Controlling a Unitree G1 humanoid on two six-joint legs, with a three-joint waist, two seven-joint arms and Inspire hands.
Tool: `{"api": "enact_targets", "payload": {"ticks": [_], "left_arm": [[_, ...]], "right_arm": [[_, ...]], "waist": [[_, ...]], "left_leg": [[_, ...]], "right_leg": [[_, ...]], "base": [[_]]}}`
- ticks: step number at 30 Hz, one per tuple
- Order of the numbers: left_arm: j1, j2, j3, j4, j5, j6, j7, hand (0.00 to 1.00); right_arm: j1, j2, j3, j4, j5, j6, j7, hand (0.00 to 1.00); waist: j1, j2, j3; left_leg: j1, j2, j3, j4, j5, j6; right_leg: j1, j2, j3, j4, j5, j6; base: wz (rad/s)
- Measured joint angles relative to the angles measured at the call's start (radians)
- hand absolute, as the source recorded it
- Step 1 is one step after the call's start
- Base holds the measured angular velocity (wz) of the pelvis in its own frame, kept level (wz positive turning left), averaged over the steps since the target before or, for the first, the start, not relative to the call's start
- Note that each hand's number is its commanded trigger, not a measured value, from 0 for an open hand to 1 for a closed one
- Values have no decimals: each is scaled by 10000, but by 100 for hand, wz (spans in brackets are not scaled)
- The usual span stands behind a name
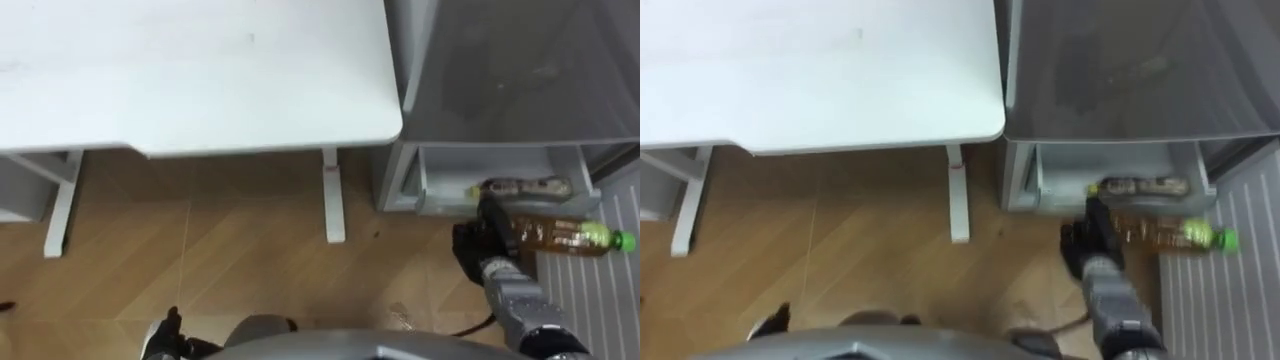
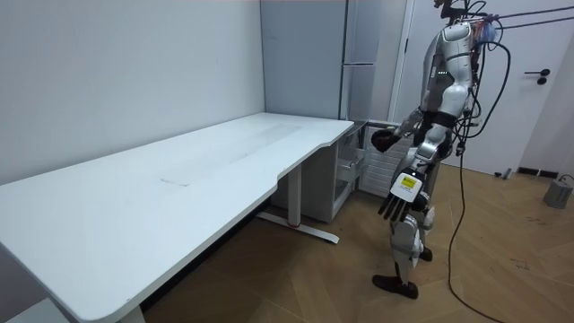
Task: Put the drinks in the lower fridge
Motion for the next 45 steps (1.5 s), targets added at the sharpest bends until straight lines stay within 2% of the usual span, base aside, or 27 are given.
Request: {"api": "enact_targets", "payload": {"ticks": [2,6,8,11,16,18,20,22,23,25,28,35,38,45], "left_arm": [[-637,58,5,124,-141,-68,16,0],[-1384,77,-16,478,-300,-134,70,0],[-1784,119,-9,646,-349,-188,122,0],[-1987,116,-33,669,-613,-326,228,0],[-1954,171,-10,611,-676,-264,354,0],[-1953,284,-11,618,-681,-161,500,0],[-1904,480,-31,645,-685,1,580,0],[-1787,622,-159,634,-802,59,762,0],[-1769,673,-310,643,-960,137,862,0],[-1743,686,-485,629,-977,185,904,0],[-1623,738,-783,429,-984,306,902,0],[-1541,848,-1021,98,-981,543,840,0],[-1435,842,-1027,-81,-977,614,821,0],[-1260,890,-1308,-430,-974,818,820,0]], "right_arm": [[-954,-4,-223,434,-11,-121,-1,100],[-1602,35,-306,534,-10,-134,11,100],[-1922,-19,-471,735,-31,-136,-4,100],[-2372,-125,-784,1123,-200,-133,-106,100],[-3032,-589,-1417,1610,-137,84,-102,100],[-3250,-895,-1442,1608,-163,214,-104,100],[-3543,-1283,-1444,1607,-145,278,-108,100],[-3818,-1430,-1445,1604,-118,275,-116,100],[-4016,-1531,-1446,1603,-116,272,-116,100],[-4233,-1649,-1445,1604,-117,267,-118,100],[-4501,-1690,-1419,1601,-207,305,-137,100],[-5386,-1765,-1420,1583,-410,392,-847,100],[-5799,-1895,-1422,1583,-412,392,-1070,100],[-6664,-2130,-1423,1493,-395,390,-1578,100]], "waist": [[111,-17,86],[144,-143,166],[312,-207,214],[369,-220,222],[488,-249,236],[579,-333,253],[632,-360,256],[606,-430,243],[575,-446,242],[595,-491,245],[624,-522,231],[647,-525,206],[605,-528,203],[624,-549,191]], "left_leg": [[-787,2,-9,436,23,37],[-1820,-28,5,1121,-7,116],[-2577,-74,-14,1622,-40,155],[-3524,-88,-91,2349,-100,161],[-4971,-90,-189,3592,-325,105],[-5508,-84,-193,4073,-432,61],[-6146,-39,-274,4862,-688,-7],[-6570,-19,-332,5408,-849,-24],[-6887,-21,-389,5794,-960,-10],[-7302,-19,-413,6255,-1126,37],[-7863,0,-423,6882,-1341,155],[-8895,-102,-409,7629,-1459,360],[-9099,-242,-411,7836,-1501,420],[-9294,-237,-415,7909,-1509,372]], "right_leg": [[-903,-96,97,712,-112,-56],[-2041,-260,185,1580,-375,-87],[-2837,-411,243,2373,-601,-127],[-3822,-548,249,3295,-845,-239],[-5346,-778,353,4845,-1345,-345],[-5952,-821,483,5435,-1502,-386],[-6549,-881,539,6221,-1730,-509],[-6948,-913,591,6709,-1899,-516],[-7200,-958,594,7047,-1968,-588],[-7551,-1026,633,7491,-2105,-564],[-8016,-1066,728,7965,-2244,-400],[-8959,-1239,882,8569,-2278,-298],[-9159,-1397,932,8874,-2377,-179],[-9400,-1402,947,9026,-2454,-247]], "base": [[0],[2],[9],[12],[8],[0],[2],[0],[4],[4],[0],[2],[12],[1]]}}
